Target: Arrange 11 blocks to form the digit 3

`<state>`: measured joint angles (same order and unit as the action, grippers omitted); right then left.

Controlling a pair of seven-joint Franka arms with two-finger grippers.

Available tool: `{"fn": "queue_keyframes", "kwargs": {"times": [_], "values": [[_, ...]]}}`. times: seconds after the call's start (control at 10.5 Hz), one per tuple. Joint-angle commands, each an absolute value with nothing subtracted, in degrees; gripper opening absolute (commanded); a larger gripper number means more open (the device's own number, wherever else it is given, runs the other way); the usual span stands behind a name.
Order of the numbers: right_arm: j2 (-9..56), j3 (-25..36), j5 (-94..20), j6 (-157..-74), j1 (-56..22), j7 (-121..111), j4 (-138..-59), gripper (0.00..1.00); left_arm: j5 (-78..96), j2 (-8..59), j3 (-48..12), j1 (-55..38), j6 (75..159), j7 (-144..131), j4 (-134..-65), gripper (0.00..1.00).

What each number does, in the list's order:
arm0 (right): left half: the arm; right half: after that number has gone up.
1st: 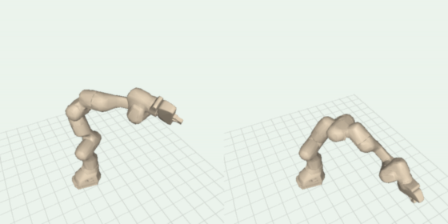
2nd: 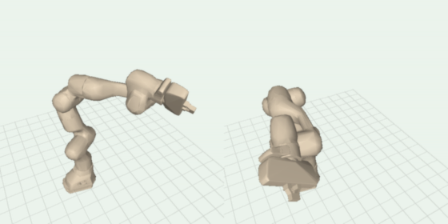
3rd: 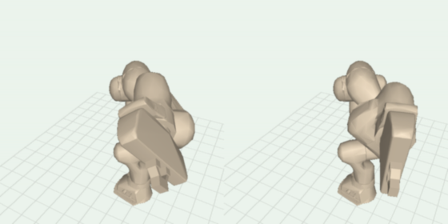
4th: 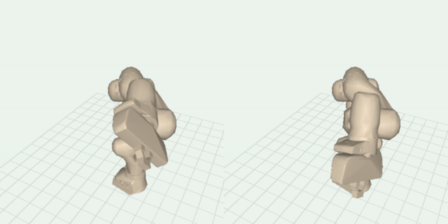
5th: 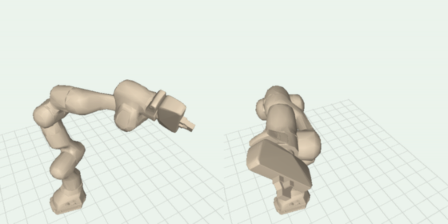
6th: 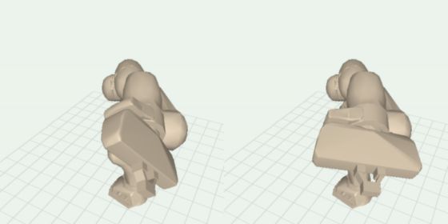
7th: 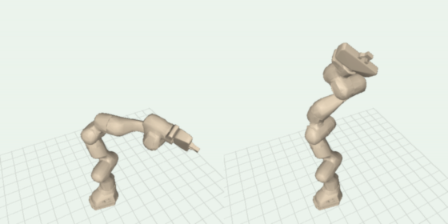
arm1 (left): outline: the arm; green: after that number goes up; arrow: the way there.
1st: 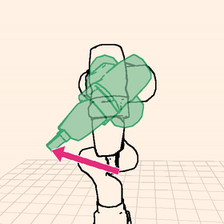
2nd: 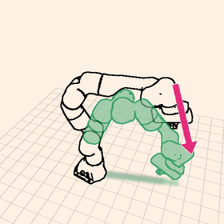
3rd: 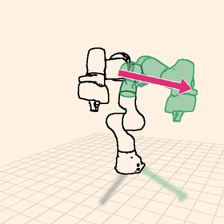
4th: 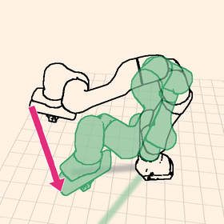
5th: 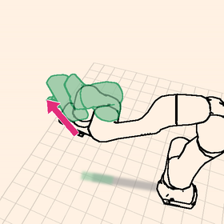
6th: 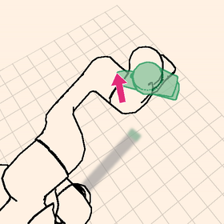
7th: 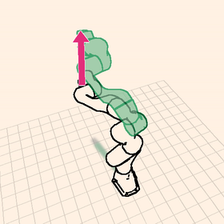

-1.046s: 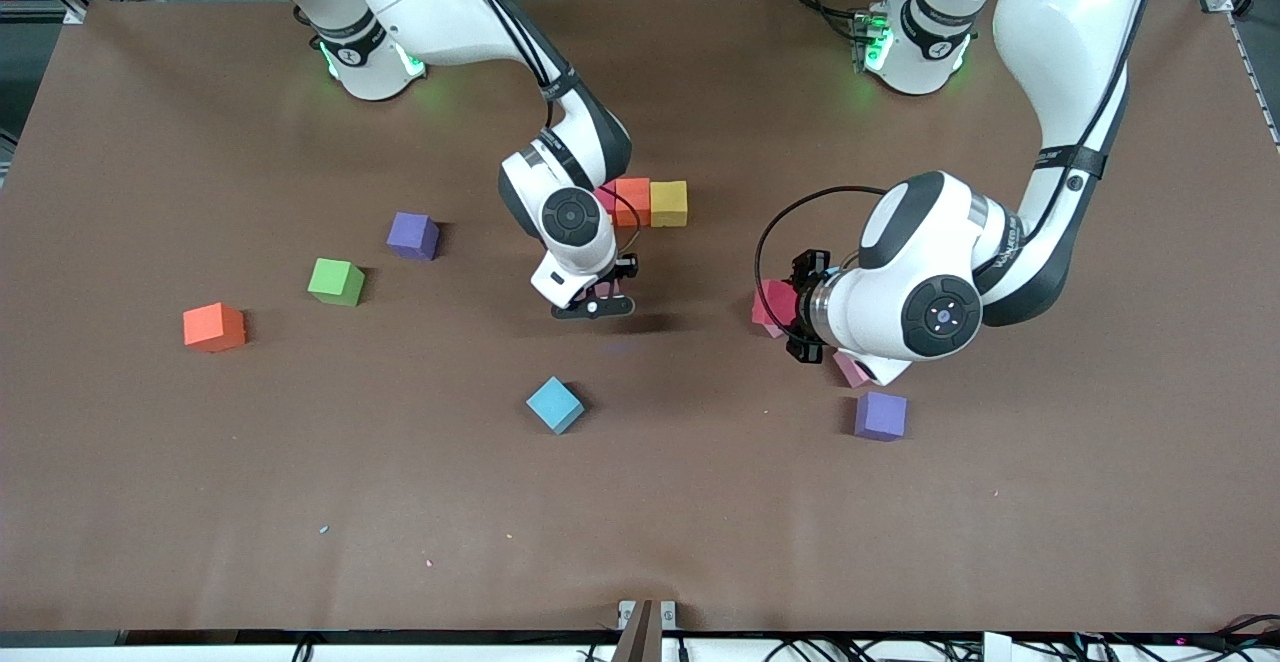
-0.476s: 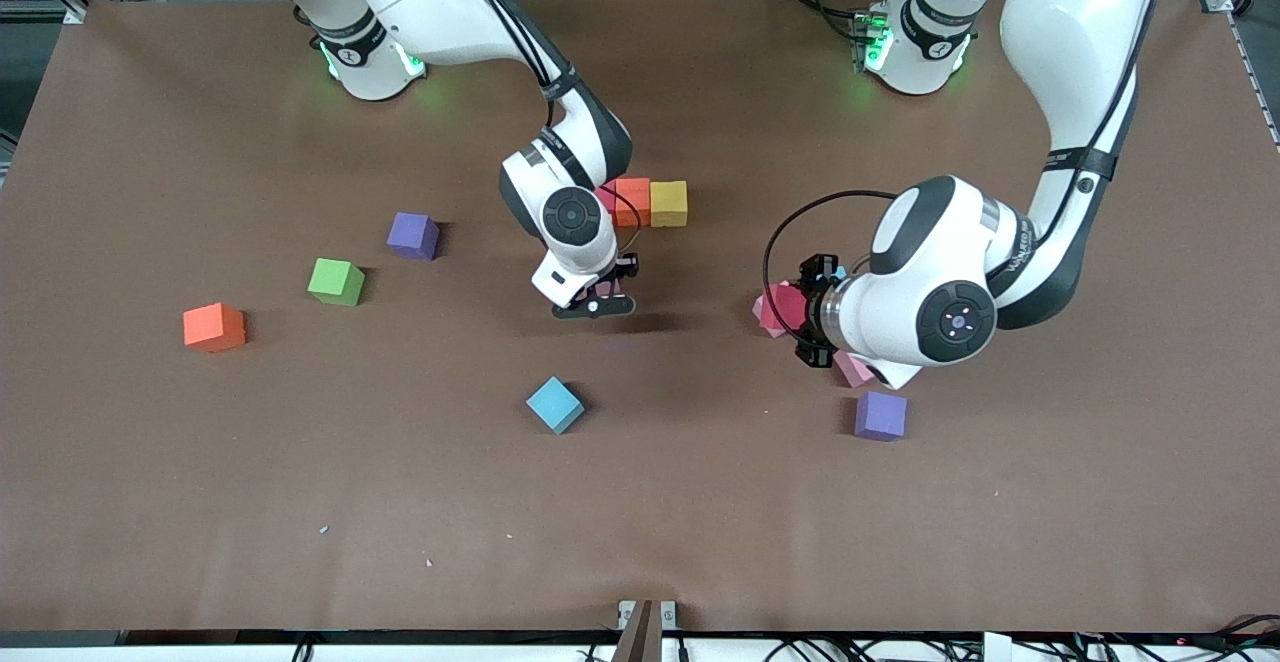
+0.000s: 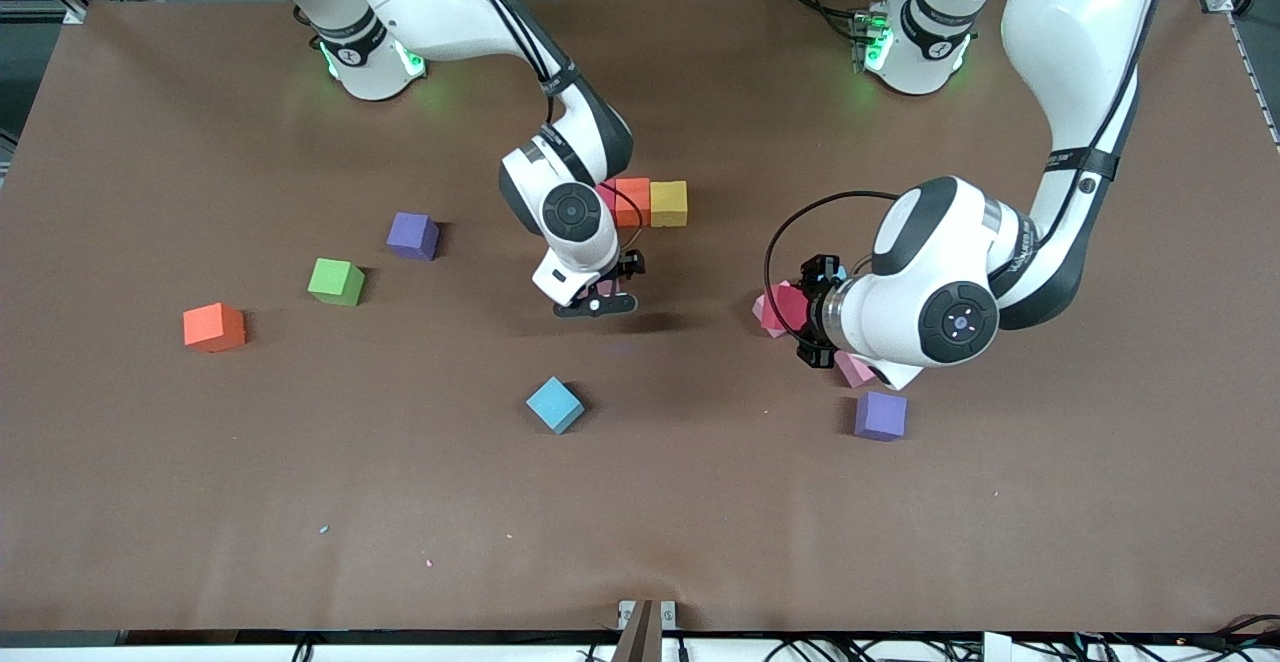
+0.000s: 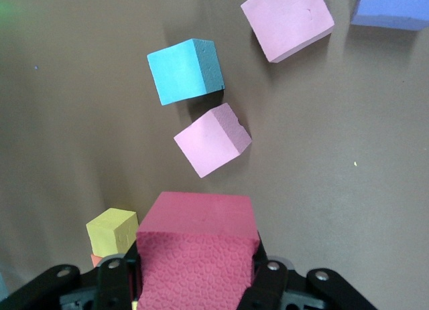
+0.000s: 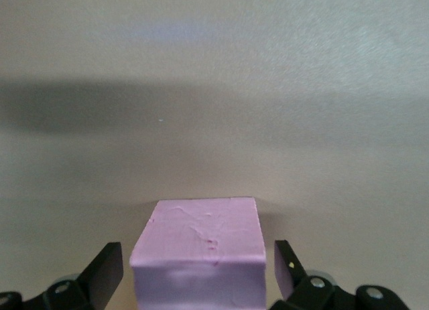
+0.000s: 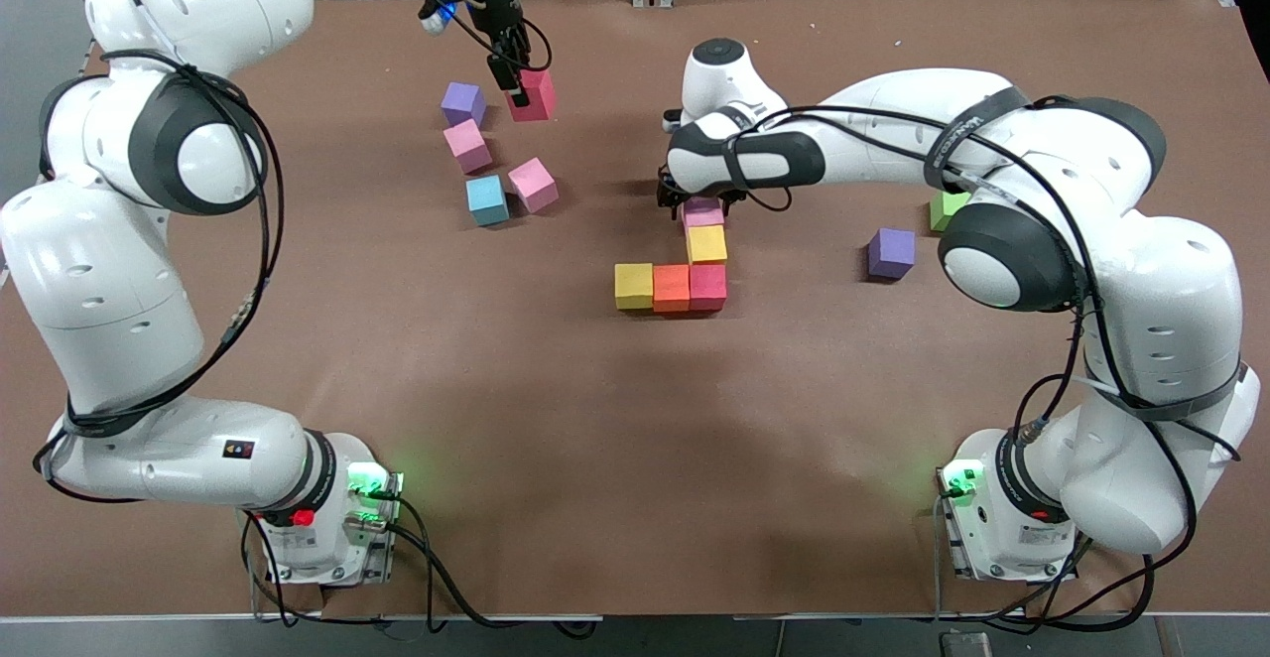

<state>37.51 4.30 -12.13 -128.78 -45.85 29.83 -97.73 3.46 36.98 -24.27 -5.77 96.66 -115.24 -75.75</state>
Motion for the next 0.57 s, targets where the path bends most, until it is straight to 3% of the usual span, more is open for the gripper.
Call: {"fn": "queue_keyframes", "kwargs": {"times": [0.0,0.48], "values": [[35.7,4.0,-12.6,-122.6,-43.5,26.7,-94.7,1.00,3.1,35.8,-24.1,-6.3,97.0,-116.3,-77.0,0.00],[37.6,4.0,-12.6,-120.7,-37.4,9.9,-88.2,1.00,2.9,36.2,-24.1,-8.3,98.0,-116.5,-76.9,0.00]]}}
